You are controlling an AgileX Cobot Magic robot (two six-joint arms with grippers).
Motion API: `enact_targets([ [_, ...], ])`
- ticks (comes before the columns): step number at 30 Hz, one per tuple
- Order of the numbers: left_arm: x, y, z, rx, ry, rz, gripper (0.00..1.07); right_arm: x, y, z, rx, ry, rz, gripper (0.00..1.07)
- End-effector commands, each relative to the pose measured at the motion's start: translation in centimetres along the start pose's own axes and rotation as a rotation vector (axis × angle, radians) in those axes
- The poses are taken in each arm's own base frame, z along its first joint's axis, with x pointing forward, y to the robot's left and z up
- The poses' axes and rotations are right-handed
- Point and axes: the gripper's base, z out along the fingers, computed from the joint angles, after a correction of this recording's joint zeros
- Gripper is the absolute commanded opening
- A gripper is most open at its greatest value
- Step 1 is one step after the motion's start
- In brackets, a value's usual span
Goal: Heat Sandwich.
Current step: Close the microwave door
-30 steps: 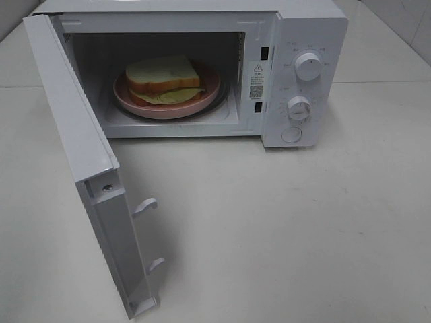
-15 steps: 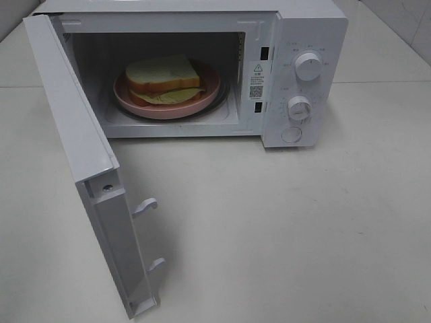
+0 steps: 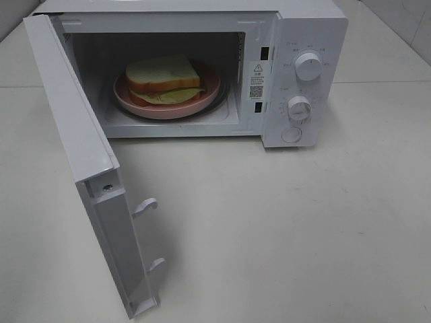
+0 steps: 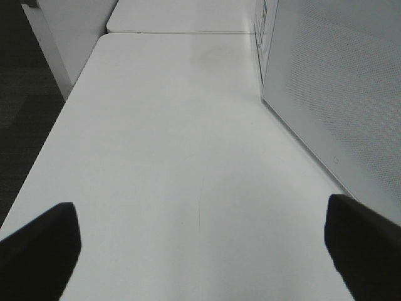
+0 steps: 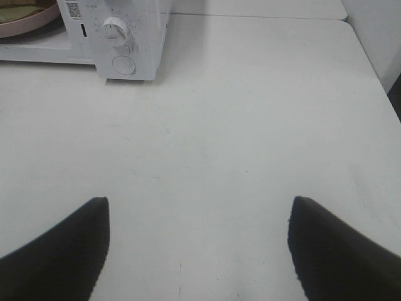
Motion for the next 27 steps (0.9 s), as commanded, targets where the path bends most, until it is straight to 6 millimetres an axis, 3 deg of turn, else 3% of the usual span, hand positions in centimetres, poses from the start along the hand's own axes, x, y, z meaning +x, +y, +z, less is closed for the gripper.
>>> enact_targets([
  [1,0.19,0.00,-0.27,-0.003,-0.028,-0.001,1.05,0.35,-0.01,-0.22,0.006,-0.024,-0.006,0.76],
  [27,0.19,0.00,-0.27,-0.003,-0.028,-0.001,1.05,0.34,-0.01,-0.21,0.006,-0.023,-0.007,0.76],
])
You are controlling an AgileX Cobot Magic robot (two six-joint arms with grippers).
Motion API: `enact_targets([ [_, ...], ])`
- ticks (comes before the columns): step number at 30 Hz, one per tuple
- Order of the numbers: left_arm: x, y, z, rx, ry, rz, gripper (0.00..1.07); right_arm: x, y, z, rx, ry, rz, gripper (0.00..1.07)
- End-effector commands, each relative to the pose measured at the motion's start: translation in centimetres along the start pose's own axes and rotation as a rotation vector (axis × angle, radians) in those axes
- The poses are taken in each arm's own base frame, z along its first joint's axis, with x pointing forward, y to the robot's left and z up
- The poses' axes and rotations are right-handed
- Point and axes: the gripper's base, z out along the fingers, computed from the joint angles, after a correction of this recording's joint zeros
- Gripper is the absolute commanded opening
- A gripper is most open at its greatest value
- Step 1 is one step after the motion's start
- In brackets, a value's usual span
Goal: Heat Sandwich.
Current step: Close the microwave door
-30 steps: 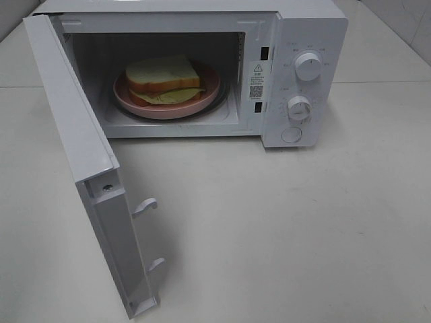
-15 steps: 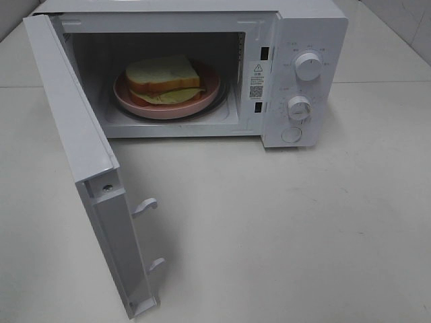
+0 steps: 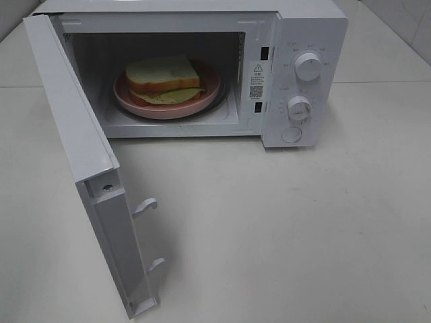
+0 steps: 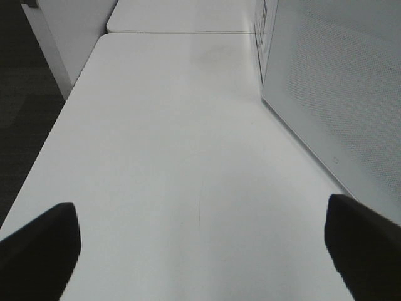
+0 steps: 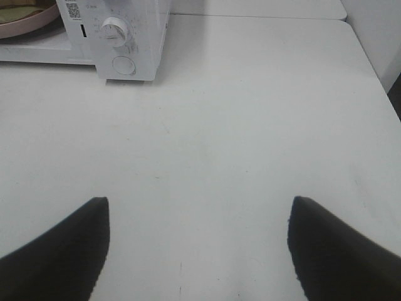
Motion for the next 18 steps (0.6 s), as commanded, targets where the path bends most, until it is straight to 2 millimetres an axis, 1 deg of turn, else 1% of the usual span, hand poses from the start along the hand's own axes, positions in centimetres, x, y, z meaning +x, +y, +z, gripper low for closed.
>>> enact_targets([
  [1,0.19,0.00,-0.27,-0.003,-0.028,-0.001,1.05,0.34,-0.02,-0.21,0.005,-0.023,-0.006,0.76],
  [18,0.19,0.00,-0.27,-0.003,-0.028,-0.001,1.05,0.34,-0.02,-0.21,0.005,-0.023,-0.005,0.76],
])
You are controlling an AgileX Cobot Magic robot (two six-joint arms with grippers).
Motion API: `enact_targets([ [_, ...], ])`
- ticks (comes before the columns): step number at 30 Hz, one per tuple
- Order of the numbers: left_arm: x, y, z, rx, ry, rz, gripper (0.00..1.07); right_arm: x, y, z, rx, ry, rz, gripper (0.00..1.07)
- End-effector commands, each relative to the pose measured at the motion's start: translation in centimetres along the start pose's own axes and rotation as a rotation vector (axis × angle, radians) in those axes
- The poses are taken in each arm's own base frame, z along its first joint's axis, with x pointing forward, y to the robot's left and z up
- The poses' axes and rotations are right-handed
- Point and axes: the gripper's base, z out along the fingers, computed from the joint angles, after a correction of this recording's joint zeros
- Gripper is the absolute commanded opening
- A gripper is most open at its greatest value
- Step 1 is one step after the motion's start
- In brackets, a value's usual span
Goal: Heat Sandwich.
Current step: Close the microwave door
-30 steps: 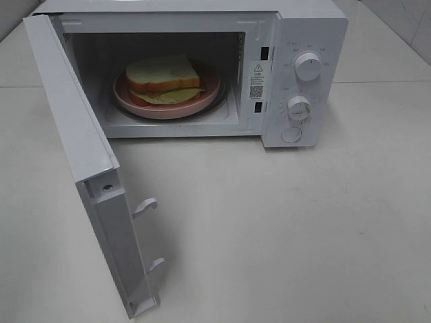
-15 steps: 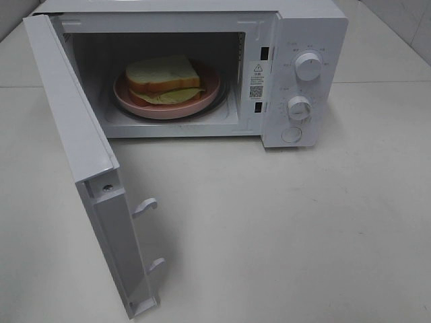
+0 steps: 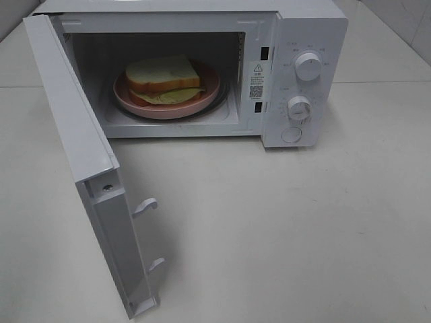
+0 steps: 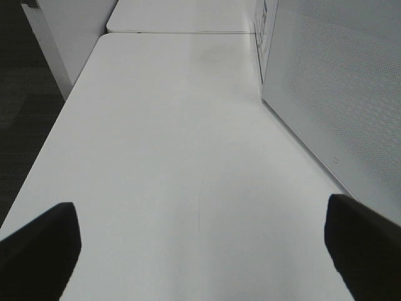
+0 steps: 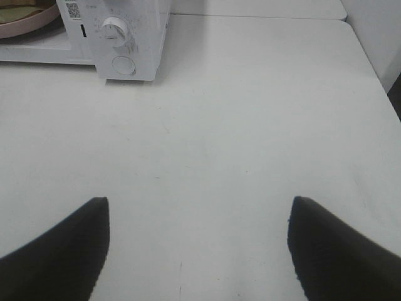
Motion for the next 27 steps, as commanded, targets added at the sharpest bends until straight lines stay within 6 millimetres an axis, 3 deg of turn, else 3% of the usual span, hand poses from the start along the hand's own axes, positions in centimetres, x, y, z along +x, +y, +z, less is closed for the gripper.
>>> enact_targets([
  [1,0.2,0.0,-0.3,-0.003,-0.028,-0.001,1.05,0.3,0.0,-0.2,0.005,-0.023,-0.003,0.76],
  [14,0.1,0.0,-0.3,-0.003,-0.031,-0.001,1.05,0.3,0.0,-0.2,0.005,-0.023,-0.003,0.76],
  [19,-1.1,0.0,-0.5,-0.003,-0.044,-0.001,1.05,0.3,0.0,-0.2,0.005,-0.023,-0.003,0.76],
  [23,-2.5,0.0,-0.1,-0.003,-0.036,-0.001,1.01,0.3,0.0,-0.2,0.005,-0.023,-0.003,0.76],
  [26,-3.3,0.0,1.2,-0.003,-0.007,-0.001,0.87,0.3,0.0,-0.2,0.005,-0.023,-0.003,0.76],
  [27,-3.3,0.0,1.2,-0.003,-0.007,-0.001,0.87,0.3,0.0,-0.2,0.005,-0.023,-0.003,0.76],
])
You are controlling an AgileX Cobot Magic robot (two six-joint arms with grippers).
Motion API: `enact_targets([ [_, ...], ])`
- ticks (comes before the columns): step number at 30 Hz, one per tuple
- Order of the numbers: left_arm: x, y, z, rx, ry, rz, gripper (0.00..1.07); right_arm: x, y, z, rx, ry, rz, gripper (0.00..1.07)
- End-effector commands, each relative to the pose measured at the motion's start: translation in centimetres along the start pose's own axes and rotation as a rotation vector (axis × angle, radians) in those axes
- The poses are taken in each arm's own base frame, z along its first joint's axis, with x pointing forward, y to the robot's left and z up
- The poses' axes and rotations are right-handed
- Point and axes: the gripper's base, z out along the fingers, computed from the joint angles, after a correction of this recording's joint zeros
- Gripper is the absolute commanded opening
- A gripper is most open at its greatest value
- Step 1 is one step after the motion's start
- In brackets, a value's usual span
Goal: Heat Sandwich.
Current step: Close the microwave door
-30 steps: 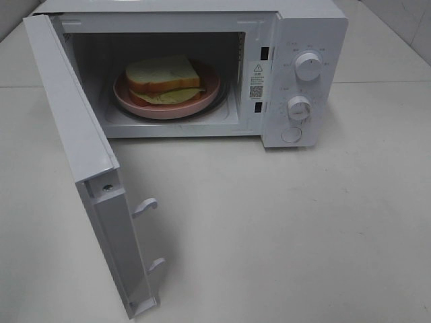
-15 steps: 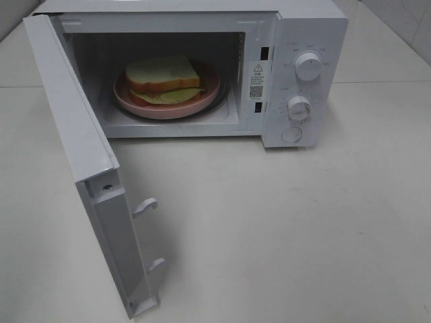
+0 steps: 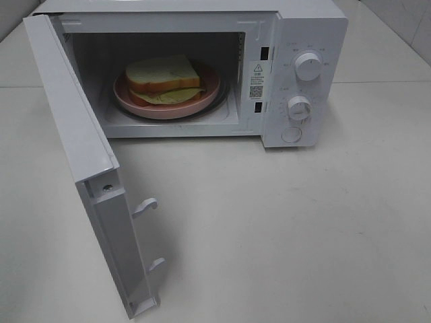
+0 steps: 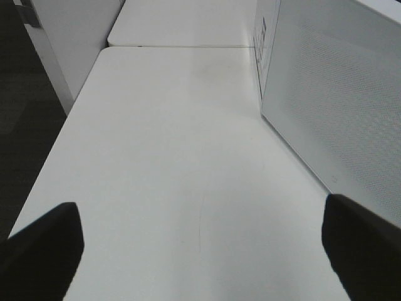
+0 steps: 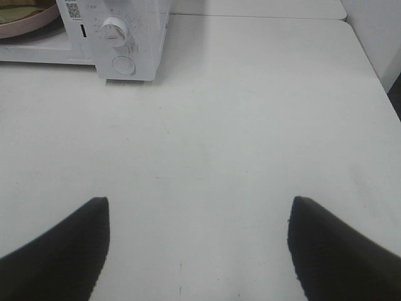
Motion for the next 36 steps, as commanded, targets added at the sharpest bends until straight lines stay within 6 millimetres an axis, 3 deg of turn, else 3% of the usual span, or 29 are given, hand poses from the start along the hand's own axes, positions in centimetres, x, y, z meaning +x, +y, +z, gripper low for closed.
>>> enact_targets([
  [1,-1.1,0.0,0.9,-0.003,-0.007,-0.001,0.82,0.3,0.0,-0.2,0.005,-0.023,-0.003,0.76],
  [2,-1.6,0.0,1.6,0.003,-0.005,-0.006,0.69,0.3,0.0,-0.2,0.005,-0.023,-0.003,0.76],
  [5,-2.2,0.0,2.5,0.004,0.013,-0.007,0.48,0.3,0.0,-0.2,0.005,-0.023,-0.003,0.76],
  [6,-2.2,0.0,2.5,0.004,0.013,-0.007,0.48,0.3,0.0,-0.2,0.005,-0.023,-0.003,0.76],
  [8,-2.5,0.0,3.5,0.004,0.036,-0.008,0.34,0.3,0.0,-0.2,0.005,-0.023,-0.003,0.76],
  [11,-2.7,0.0,4.2,0.004,0.055,-0.008,0.27,0.3,0.0,-0.2,0.005,-0.023,-0.003,0.76],
  [15,-3.5,0.1,5.6,-0.008,0.054,0.013,0.00,0.3,0.0,-0.2,0.005,-0.023,-0.003,0.76],
  [26,-5.3,0.1,9.1,-0.013,-0.054,0.033,0.00,0.3,0.0,-0.2,0.005,-0.023,-0.003,0.76],
  [29,-4.0,0.1,11.3,-0.008,-0.125,0.031,0.00,0.3,0.0,-0.2,0.005,-0.023,-0.003,0.76],
  [36,-2.0,0.0,13.6,-0.002,-0.297,0.029,0.00,0.3,0.0,-0.2,0.005,-0.023,-0.003,0.76],
])
